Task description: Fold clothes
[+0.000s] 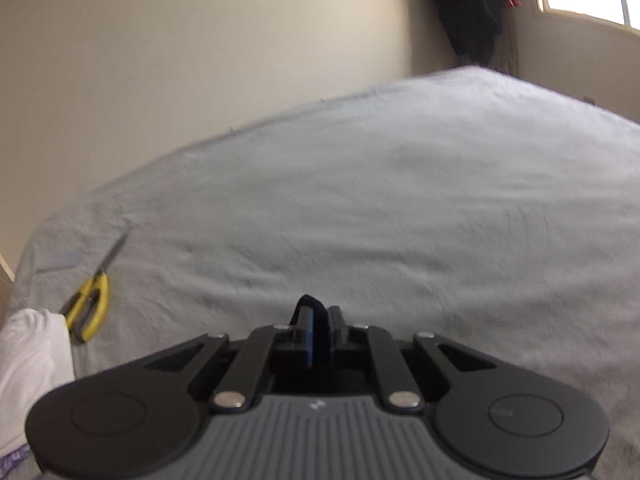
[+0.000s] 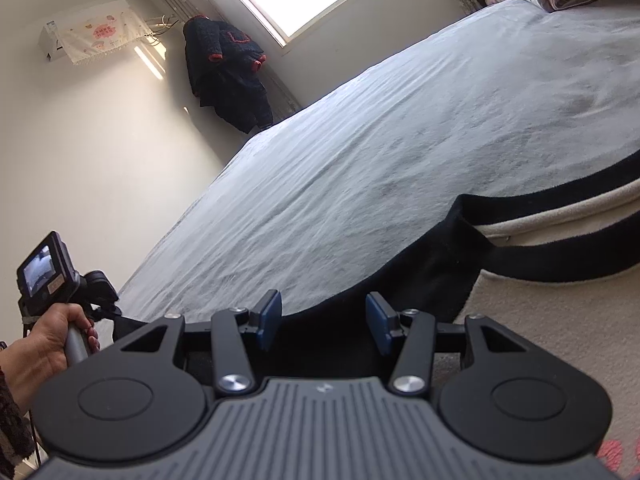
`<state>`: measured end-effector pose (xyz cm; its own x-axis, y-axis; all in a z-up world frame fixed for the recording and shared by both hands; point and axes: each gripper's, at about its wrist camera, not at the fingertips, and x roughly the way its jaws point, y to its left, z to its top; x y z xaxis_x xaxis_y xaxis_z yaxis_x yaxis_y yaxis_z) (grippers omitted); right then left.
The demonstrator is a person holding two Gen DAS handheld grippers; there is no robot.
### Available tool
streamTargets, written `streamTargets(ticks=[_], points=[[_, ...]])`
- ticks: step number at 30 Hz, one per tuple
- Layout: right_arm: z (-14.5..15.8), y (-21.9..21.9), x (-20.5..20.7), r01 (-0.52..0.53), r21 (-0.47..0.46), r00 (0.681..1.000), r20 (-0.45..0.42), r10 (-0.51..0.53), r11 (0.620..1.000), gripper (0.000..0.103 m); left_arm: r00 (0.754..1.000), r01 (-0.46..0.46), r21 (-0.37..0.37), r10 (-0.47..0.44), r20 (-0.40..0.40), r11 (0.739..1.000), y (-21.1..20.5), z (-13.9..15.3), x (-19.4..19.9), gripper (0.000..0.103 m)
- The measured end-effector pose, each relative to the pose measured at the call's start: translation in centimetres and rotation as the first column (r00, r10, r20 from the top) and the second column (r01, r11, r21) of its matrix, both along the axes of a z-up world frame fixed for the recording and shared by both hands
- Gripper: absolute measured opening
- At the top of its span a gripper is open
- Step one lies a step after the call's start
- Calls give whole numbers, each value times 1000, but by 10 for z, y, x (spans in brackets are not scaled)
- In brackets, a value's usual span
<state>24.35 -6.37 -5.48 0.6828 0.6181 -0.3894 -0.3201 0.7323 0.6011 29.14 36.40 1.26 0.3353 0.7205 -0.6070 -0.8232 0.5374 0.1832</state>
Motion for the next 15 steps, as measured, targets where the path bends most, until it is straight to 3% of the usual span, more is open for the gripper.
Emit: streamTargets(ticks=[1, 3, 4, 7, 10, 13, 15], points=[[0, 0, 0, 0, -1, 1000, 1, 0, 1000, 51, 1000, -1, -16, 2, 3, 1000, -2, -4, -1, 23], [0, 0, 0, 0, -3, 1000, 2, 0, 1000, 51, 1000, -1, -30, 2, 23, 1000, -9, -2, -6, 60], [1, 0, 0, 0, -3, 1000, 3, 0, 1000, 51, 999, 0, -38, 1, 33, 999, -13, -2, -9, 63], [6, 3, -2, -37, -7, 999, 10, 37, 999, 51, 998, 33, -62, -29, 64, 998, -25, 9, -18, 63], [23, 15, -16, -223, -16, 971, 89, 224, 975, 51, 994, 54, -126, -42, 100, 991, -38, 16, -29, 63], [36, 33, -38, -423, -61, 881, 208, 426, 904, 44, 990, 65, -171, -42, 136, 983, -50, 19, -43, 59], [39, 47, -52, -514, -114, 813, 251, 526, 850, 37, 986, 85, -180, -57, 158, 980, -57, 21, -51, 51]])
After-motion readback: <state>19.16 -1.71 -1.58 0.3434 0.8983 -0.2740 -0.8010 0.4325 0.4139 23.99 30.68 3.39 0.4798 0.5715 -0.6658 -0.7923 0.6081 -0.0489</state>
